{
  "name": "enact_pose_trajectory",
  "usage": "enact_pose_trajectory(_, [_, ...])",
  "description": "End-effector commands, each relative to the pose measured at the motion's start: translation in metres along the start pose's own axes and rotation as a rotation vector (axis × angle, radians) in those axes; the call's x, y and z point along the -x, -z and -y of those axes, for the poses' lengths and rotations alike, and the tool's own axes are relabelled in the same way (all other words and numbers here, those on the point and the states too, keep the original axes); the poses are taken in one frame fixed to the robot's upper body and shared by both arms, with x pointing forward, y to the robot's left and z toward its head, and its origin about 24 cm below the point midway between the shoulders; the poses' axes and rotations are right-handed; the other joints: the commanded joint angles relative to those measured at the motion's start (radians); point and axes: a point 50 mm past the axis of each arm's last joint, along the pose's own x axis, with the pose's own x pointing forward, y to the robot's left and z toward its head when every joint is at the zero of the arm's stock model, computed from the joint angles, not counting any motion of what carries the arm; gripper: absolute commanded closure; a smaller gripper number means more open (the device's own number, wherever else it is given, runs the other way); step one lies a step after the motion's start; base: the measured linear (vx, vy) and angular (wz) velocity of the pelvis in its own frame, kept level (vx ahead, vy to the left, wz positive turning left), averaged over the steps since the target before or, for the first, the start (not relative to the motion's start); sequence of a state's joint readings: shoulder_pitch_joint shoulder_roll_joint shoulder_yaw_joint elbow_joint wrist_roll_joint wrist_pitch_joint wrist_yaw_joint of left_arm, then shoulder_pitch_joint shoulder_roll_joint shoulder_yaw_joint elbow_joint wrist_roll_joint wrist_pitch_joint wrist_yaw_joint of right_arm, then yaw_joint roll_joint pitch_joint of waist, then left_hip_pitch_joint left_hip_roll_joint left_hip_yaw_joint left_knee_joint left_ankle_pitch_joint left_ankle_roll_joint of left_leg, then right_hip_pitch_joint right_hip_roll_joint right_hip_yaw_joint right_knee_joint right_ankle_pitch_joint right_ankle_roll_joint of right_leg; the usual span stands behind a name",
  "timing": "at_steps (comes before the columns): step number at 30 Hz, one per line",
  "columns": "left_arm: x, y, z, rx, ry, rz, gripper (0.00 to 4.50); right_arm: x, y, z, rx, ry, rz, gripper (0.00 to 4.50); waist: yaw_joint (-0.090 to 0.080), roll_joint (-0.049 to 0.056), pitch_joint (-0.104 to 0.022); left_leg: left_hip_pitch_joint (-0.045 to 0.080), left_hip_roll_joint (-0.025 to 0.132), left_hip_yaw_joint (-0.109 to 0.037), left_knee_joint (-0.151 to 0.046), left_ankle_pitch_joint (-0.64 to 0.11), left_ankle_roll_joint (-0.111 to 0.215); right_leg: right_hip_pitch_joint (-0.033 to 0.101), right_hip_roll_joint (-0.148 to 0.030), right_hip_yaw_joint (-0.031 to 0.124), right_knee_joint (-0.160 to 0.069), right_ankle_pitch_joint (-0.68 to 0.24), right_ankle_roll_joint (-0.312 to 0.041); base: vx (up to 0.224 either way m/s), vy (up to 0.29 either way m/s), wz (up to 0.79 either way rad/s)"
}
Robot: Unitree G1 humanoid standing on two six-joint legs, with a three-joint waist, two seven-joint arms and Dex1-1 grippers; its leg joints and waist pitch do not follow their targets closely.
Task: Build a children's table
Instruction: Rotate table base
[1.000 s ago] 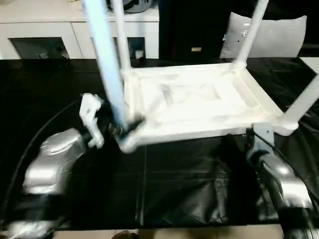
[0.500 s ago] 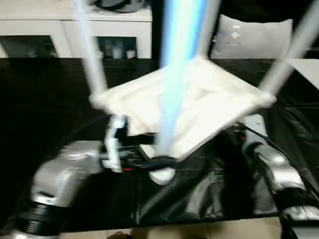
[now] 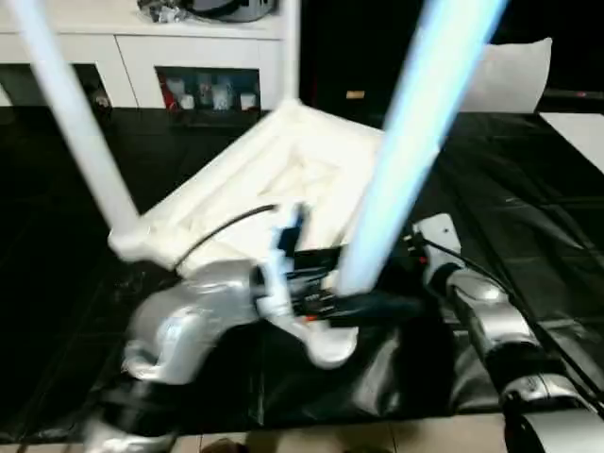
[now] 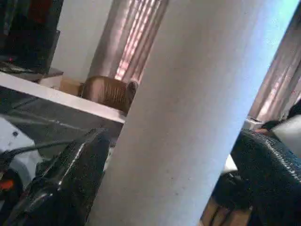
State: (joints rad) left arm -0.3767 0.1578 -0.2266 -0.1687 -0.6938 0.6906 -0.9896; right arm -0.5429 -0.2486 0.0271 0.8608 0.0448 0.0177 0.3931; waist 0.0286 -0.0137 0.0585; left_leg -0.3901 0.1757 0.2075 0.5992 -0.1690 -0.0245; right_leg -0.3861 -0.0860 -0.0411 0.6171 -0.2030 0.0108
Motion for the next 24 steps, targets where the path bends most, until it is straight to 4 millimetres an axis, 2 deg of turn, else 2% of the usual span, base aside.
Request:
enact_pose_trajectory(1, [-0.014, -0.002, 0.002, -0.023, 0.037, -0.012, 0.03, -0.009, -0.012, -0.020, 0.023, -0.095, 0.041, 0.00, 0.006, -0.012, -0.066, 0.023, 0.050, -0.024, -0.067, -0.214, 0.006, 0.037, -0.051, 0.036, -0.072, -0.190, -0.228, 0.000, 0.000, 0.00])
enact_pose_trajectory(6, [-0.025, -0.005, -0.007, -0.065, -0.043, 0.017, 0.03, -0.014, -0.013, -0.036, 0.036, -0.153, 0.050, 0.00, 0.003, -0.012, -0.066, 0.021, 0.050, -0.025, -0.068, -0.219, 0.010, 0.037, -0.052, 0.037, -0.075, -0.187, -0.226, 0.000, 0.000, 0.00])
enact_pose_trajectory(9, [-0.028, -0.006, -0.018, -0.098, -0.131, 0.034, 0.03, -0.019, -0.015, -0.058, 0.018, -0.266, 0.068, 0.00, 0.002, -0.009, -0.067, 0.021, 0.050, -0.026, -0.068, -0.228, 0.013, 0.038, -0.052, 0.036, -0.075, -0.182, -0.228, 0.000, 0.000, 0.00])
enact_pose_trajectory(11, [-0.028, -0.006, -0.018, -0.097, -0.129, 0.034, 0.03, -0.019, -0.015, -0.058, 0.018, -0.272, 0.070, 0.00, 0.000, -0.010, -0.067, 0.019, 0.050, -0.027, -0.069, -0.226, 0.015, 0.040, -0.052, 0.036, -0.074, -0.177, -0.229, 0.000, 0.000, 0.00])
enact_pose_trajectory(13, [-0.029, -0.006, -0.017, -0.097, -0.125, 0.038, 0.03, -0.019, -0.014, -0.061, -0.003, -0.289, 0.071, 0.00, -0.003, -0.010, -0.070, 0.020, 0.051, -0.026, -0.066, -0.202, 0.027, 0.040, -0.053, 0.036, -0.069, -0.137, -0.248, 0.000, 0.000, 0.00])
enact_pose_trajectory(16, [-0.031, -0.005, -0.019, -0.100, -0.151, 0.061, 0.03, -0.018, -0.013, -0.058, -0.049, -0.289, 0.080, 0.00, -0.003, -0.007, -0.071, 0.022, 0.053, -0.025, -0.065, -0.184, 0.042, 0.040, -0.052, 0.034, -0.066, -0.098, -0.271, 0.000, 0.000, 0.00])
enact_pose_trajectory(19, [-0.030, -0.005, -0.025, -0.126, -0.206, 0.053, 0.03, -0.016, -0.013, -0.051, -0.056, -0.260, 0.090, 0.00, -0.002, -0.007, -0.069, 0.020, 0.054, -0.025, -0.065, -0.187, 0.049, 0.041, -0.053, 0.035, -0.068, -0.095, -0.276, 0.000, 0.000, 0.00])
enact_pose_trajectory(21, [-0.027, -0.004, -0.033, -0.162, -0.272, 0.039, 0.03, -0.015, -0.013, -0.042, -0.061, -0.220, 0.105, 0.00, 0.000, -0.007, -0.068, 0.023, 0.054, -0.024, -0.065, -0.204, 0.046, 0.039, -0.053, 0.035, -0.073, -0.120, -0.270, 0.000, 0.000, 0.00])
enact_pose_trajectory(24, [-0.020, -0.003, -0.044, -0.219, -0.374, 0.008, 0.03, -0.011, -0.013, -0.031, -0.068, -0.169, 0.123, 0.00, 0.003, -0.008, -0.066, 0.024, 0.054, -0.027, -0.069, -0.241, 0.026, 0.038, -0.056, 0.036, -0.078, -0.187, -0.242, 0.000, 0.000, 0.00])
